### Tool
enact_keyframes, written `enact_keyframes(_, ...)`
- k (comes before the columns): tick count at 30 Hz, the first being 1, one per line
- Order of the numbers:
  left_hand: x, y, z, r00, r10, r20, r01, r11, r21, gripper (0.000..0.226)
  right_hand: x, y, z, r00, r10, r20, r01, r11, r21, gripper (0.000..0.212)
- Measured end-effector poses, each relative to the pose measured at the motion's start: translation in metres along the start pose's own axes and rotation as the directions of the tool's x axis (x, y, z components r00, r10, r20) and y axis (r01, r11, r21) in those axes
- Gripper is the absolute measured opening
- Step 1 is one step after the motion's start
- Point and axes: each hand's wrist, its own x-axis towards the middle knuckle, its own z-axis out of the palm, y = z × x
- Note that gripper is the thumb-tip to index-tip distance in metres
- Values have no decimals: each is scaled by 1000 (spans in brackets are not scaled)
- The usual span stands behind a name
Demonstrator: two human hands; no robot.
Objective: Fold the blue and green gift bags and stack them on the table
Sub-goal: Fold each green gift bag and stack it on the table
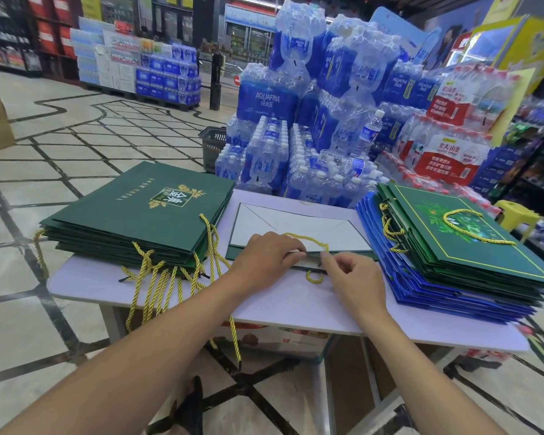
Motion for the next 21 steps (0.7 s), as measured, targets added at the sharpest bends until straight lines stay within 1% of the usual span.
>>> enact_keyframes(2, 0, 2, -1, 1000, 1, 8, -2, 1000, 15, 27, 10, -4, -2, 994, -63, -94, 43, 978, -205, 36)
enact_keyframes(3, -1, 2, -1, 1000, 2, 11, -2, 1000, 25, 27, 18, -6, -2, 993, -69, -95, 37, 953, -301, 33)
enact_keyframes(4, -1, 2, -1, 1000, 3, 17, -3, 999, 41, 27, 26, -8, -3, 997, -43, -57, 18, 924, -383, 30)
enact_keyframes(6, -1, 2, -1, 999, 3, 40, -7, 996, 86, 30, 41, -11, -1, 994, 78, 82, -23, 850, -526, 29)
enact_keyframes(7, -2, 2, -1, 999, 6, 51, -11, 995, 102, 31, 46, -10, 1, 979, 139, 148, -30, 820, -571, 29)
enact_keyframes(8, -2, 2, -1, 998, 12, 59, -18, 994, 109, 32, 51, -9, 3, 966, 171, 193, -28, 813, -582, 25)
enact_keyframes(10, -4, 3, -1, 998, 24, 62, -31, 993, 114, 32, 60, -8, 5, 954, 180, 239, -29, 851, -524, 14)
enact_keyframes(11, -4, 3, -2, 998, 29, 59, -36, 992, 121, 32, 65, -6, 6, 956, 174, 235, -44, 879, -474, 12)
enact_keyframes(13, -4, 4, -3, 998, 30, 58, -38, 989, 142, 32, 75, -3, 6, 969, 174, 178, -96, 921, -377, 12)
enact_keyframes(15, -4, 5, -4, 998, 20, 67, -30, 987, 156, 33, 86, 0, 7, 968, 204, 144, -157, 946, -284, 13)
enact_keyframes(16, -4, 6, -4, 997, 19, 71, -30, 986, 163, 33, 89, 0, 8, 962, 227, 150, -194, 959, -209, 12)
enact_keyframes(17, -5, 7, -3, 997, 23, 69, -35, 984, 175, 33, 93, -1, 10, 950, 260, 173, -247, 964, -97, 12)
enact_keyframes(18, -5, 7, -2, 998, 33, 62, -44, 981, 187, 32, 96, -4, 13, 931, 296, 216, -312, 949, 44, 13)
enact_keyframes(19, -5, 6, -2, 998, 40, 55, -50, 980, 193, 32, 99, -10, 16, 905, 328, 272, -383, 907, 178, 14)
enact_keyframes(20, -6, 6, -2, 998, 44, 50, -53, 980, 193, 31, 102, -18, 18, 875, 352, 332, -446, 852, 274, 14)
enact_keyframes(21, -6, 5, -1, 998, 48, 48, -56, 980, 193, 32, 106, -26, 19, 851, 366, 378, -489, 814, 313, 13)
